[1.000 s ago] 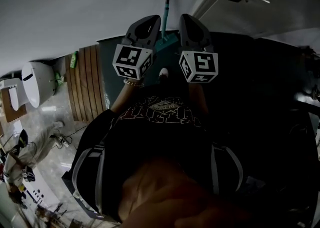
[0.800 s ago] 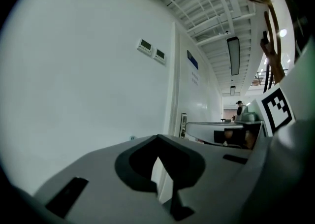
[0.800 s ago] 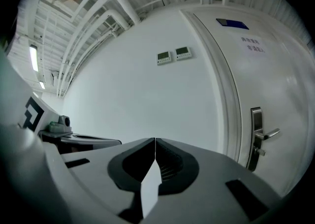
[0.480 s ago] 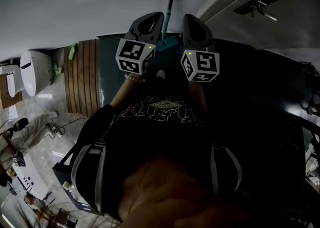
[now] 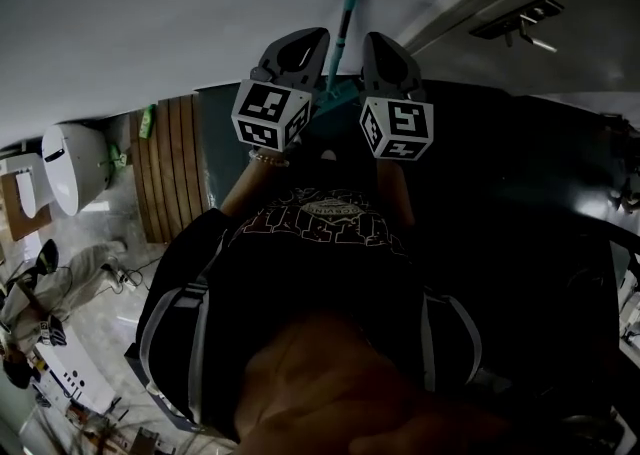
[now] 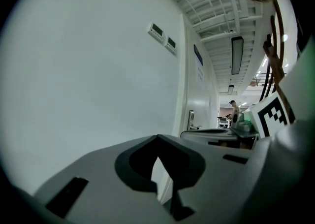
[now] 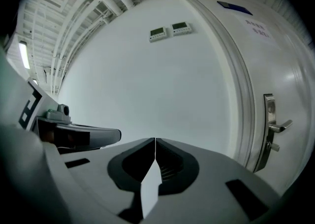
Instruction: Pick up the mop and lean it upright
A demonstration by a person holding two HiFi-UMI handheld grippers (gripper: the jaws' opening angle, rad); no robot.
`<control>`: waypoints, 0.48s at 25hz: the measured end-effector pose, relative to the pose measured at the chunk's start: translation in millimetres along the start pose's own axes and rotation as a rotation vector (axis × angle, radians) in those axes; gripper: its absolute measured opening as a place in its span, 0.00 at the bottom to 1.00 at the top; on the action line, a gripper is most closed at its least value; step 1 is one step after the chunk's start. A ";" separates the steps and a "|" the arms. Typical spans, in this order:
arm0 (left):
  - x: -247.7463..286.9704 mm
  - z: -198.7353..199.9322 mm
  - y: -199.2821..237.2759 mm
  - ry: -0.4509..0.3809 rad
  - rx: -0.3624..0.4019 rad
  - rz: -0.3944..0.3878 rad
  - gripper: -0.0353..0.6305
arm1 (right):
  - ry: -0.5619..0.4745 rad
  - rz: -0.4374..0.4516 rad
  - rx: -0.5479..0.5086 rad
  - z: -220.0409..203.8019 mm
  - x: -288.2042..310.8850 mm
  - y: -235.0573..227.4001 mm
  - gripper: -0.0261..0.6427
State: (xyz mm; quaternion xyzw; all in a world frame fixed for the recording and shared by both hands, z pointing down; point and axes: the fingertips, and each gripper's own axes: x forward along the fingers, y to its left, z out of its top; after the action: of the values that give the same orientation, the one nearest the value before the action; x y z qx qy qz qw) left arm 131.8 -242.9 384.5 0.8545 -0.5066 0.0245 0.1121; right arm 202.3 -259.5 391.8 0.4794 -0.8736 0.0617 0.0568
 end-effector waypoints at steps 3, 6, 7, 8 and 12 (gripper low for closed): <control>3.0 0.9 14.7 0.006 -0.006 -0.013 0.11 | 0.008 -0.017 0.009 -4.0 18.8 0.5 0.07; 10.6 -4.2 27.4 0.020 -0.005 -0.028 0.11 | 0.026 -0.033 0.018 -15.7 39.0 -5.6 0.07; 13.4 -5.6 31.1 0.024 -0.006 -0.033 0.11 | 0.036 -0.036 0.022 -20.3 46.2 -8.2 0.07; 15.1 -6.1 35.2 0.028 -0.007 -0.039 0.11 | 0.047 -0.040 0.025 -24.7 53.8 -10.0 0.07; 15.0 -5.8 50.2 0.036 -0.011 -0.063 0.11 | 0.087 -0.069 0.026 -38.5 80.9 -13.2 0.07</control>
State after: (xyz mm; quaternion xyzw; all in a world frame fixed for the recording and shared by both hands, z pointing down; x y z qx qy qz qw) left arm 95.8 -277.7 400.8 0.8688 -0.4775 0.0334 0.1267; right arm 171.8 -327.4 443.3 0.5070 -0.8523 0.0918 0.0904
